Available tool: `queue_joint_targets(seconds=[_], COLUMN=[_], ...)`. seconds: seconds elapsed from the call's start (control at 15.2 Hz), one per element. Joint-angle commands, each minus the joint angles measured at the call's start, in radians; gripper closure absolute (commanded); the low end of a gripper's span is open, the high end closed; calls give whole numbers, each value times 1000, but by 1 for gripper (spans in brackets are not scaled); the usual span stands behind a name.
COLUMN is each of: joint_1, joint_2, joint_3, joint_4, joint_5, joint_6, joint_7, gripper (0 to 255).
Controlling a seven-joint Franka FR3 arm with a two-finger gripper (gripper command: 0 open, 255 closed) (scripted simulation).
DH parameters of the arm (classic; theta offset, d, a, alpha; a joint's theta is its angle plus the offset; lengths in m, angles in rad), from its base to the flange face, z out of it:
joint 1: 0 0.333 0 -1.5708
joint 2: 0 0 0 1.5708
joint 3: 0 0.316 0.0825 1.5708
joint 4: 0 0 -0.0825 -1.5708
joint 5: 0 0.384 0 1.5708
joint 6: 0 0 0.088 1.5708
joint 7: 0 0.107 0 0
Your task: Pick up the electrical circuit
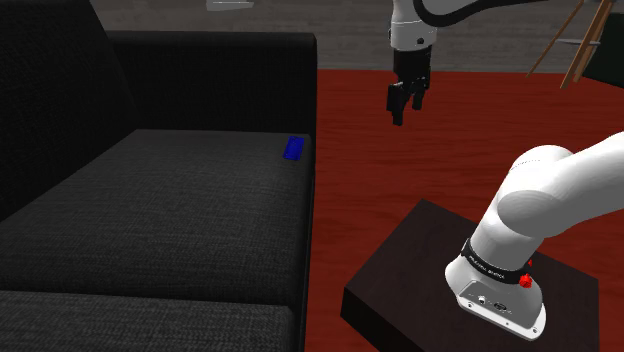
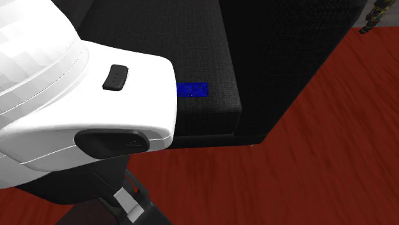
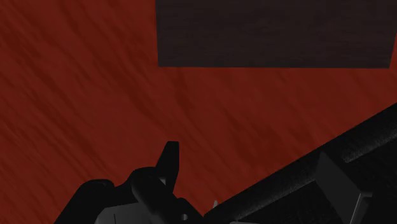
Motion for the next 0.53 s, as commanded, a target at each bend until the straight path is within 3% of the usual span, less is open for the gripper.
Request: queue_joint_targets(seconds=[0.0, 0.46], joint_1=[0, -23], joint_2=[0, 166], joint_3=[0, 104], joint_4=[0, 20], joint_5=[0, 133], joint_6=[0, 187], joint_7=[0, 300], gripper=[0, 0])
